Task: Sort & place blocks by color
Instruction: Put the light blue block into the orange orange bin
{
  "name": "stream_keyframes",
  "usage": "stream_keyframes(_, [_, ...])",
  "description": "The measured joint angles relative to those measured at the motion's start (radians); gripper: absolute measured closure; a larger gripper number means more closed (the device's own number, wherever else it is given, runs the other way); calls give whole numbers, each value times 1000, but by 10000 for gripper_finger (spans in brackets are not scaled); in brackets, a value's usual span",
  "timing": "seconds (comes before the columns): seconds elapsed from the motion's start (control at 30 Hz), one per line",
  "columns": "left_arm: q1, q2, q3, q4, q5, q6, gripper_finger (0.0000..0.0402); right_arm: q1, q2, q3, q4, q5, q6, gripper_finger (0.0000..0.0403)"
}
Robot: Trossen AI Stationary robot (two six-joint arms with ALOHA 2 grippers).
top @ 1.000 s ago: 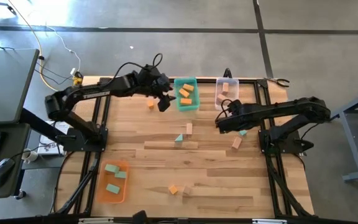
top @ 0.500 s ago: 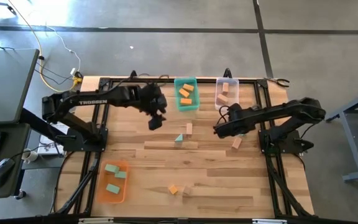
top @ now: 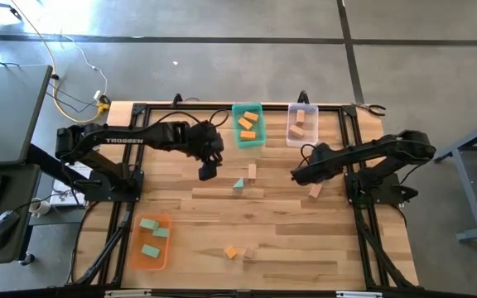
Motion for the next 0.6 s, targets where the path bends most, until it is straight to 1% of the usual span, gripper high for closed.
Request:
stream_keyframes(0.13, [-5,0,0,1,-1,0,169,-27,-36,-18,82,-22,-81,188])
stream_keyframes(0.33, [-4,0,0,1,-18,0,169,-96,-107,-18,130,-32,-206,188])
stream_keyframes(0.5, [-5,0,0,1,-18,0,169,-167,-164,-18,218,-163,-337,188])
stream_keyframes(0.6, [-5,0,0,1,-17,0,169,-196,-177,-17,262,-222,-375,188])
